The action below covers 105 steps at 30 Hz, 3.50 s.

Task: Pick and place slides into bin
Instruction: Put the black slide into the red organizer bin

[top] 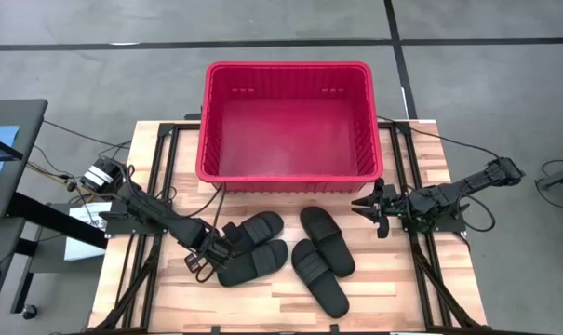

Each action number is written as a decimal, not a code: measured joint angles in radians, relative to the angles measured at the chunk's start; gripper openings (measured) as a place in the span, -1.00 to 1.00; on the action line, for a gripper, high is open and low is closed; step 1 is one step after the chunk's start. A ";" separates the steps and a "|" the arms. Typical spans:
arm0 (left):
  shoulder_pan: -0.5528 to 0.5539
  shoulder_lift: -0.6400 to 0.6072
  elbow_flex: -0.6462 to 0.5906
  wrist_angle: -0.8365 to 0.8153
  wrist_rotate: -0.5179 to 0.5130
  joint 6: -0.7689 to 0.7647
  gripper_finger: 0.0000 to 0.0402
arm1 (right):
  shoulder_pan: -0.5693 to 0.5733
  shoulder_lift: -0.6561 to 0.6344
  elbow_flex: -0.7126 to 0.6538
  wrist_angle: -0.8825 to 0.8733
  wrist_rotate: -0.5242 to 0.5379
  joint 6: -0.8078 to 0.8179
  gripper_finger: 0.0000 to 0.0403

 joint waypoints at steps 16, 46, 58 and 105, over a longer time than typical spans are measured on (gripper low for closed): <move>-0.021 0.004 0.130 -0.227 -0.010 -0.039 -1.00 | 0.000 0.000 0.000 0.000 0.000 0.000 -0.52; -0.169 0.000 0.768 -0.916 -0.052 -0.264 -1.00 | 0.000 0.000 0.000 0.000 0.000 0.000 -0.52; -0.224 0.000 1.022 -0.927 -0.223 -0.553 -1.00 | 0.000 0.000 0.000 0.000 0.000 0.000 -0.52; 0.912 0.004 1.185 -0.752 -0.097 0.027 -1.00 | 0.000 0.000 0.000 0.000 0.000 0.000 -0.52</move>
